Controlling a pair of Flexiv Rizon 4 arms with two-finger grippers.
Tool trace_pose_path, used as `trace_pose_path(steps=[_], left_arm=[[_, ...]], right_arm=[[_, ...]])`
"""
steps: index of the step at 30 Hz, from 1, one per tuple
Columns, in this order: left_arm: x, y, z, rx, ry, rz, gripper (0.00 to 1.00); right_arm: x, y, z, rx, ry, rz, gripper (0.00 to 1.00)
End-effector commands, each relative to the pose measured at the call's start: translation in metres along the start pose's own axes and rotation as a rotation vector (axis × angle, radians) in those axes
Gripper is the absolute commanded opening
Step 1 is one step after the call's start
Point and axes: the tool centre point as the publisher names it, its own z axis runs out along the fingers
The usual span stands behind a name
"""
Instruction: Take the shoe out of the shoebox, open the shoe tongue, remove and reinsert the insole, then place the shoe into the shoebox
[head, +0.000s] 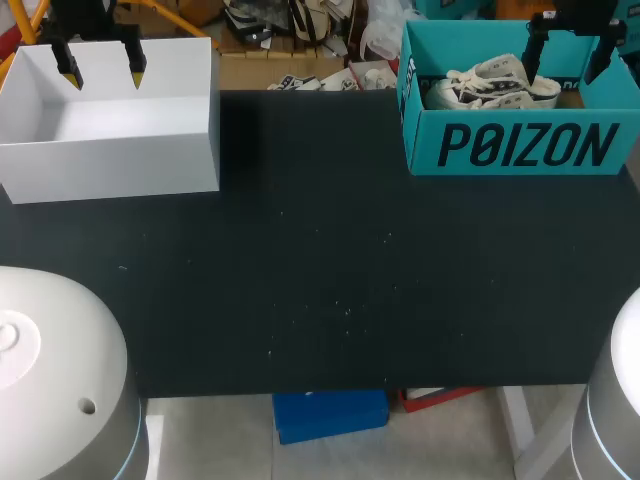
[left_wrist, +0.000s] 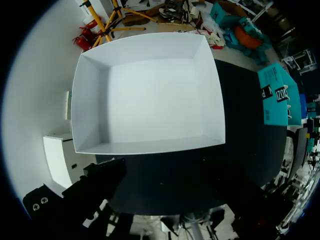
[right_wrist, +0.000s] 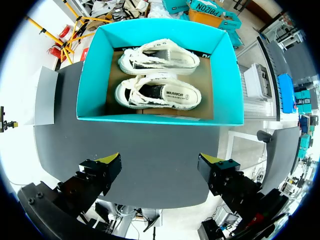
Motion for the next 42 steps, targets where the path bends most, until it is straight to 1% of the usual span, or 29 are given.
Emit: trace_pose_path(steps=[1, 7, 10, 12, 13, 36, 37, 38, 39, 41, 42], left_arm=[[0.0, 0.0, -0.001, -0.001, -0.002, -0.001, 1.0], [0.0, 0.0, -0.001, -0.001, -0.002, -0.001, 1.0], [0.0, 0.0, -0.001, -0.001, -0.002, -0.001, 1.0], [0.0, 0.0, -0.001, -0.001, -0.002, -0.001, 1.0], [0.0, 0.0, -0.001, -0.001, -0.002, -0.001, 1.0], [0.0, 0.0, -0.001, -0.001, -0.002, -0.001, 1.0], [0.0, 0.0, -0.001, -0.001, -0.002, -0.001, 1.0], [0.0, 0.0, -0.001, -0.001, -0.002, -0.001, 1.0], [0.0, 0.0, -0.001, -0.001, -0.002, -0.001, 1.0], [0.0, 0.0, -0.001, -0.001, -0.002, -0.001, 1.0], [0.0, 0.0, -0.001, -0.001, -0.002, -0.001, 1.0]], right_arm=[[0.0, 0.0, 0.0, 0.001, 0.0, 0.0, 1.0], [0.0, 0.0, 0.0, 0.001, 0.0, 0.0, 1.0], [0.002, 0.006, -0.003, 0.001, -0.009, -0.259, 1.0], [0.003, 0.005, -0.008, 0.004, 0.001, -0.516, 1.0], [0.0, 0.002, -0.011, 0.029, -0.024, -0.668, 1.0], [0.0, 0.002, -0.011, 0.029, -0.024, -0.668, 1.0], [0.001, 0.004, -0.011, 0.015, -0.047, -0.719, 1.0], [0.002, 0.007, -0.012, -0.035, -0.064, -0.802, 1.0], [0.005, 0.008, -0.014, -0.064, -0.05, -0.891, 1.0], [0.006, 0.011, -0.017, -0.121, -0.079, -1.017, 1.0], [0.005, 0.013, -0.018, -0.138, -0.074, -1.078, 1.0]])
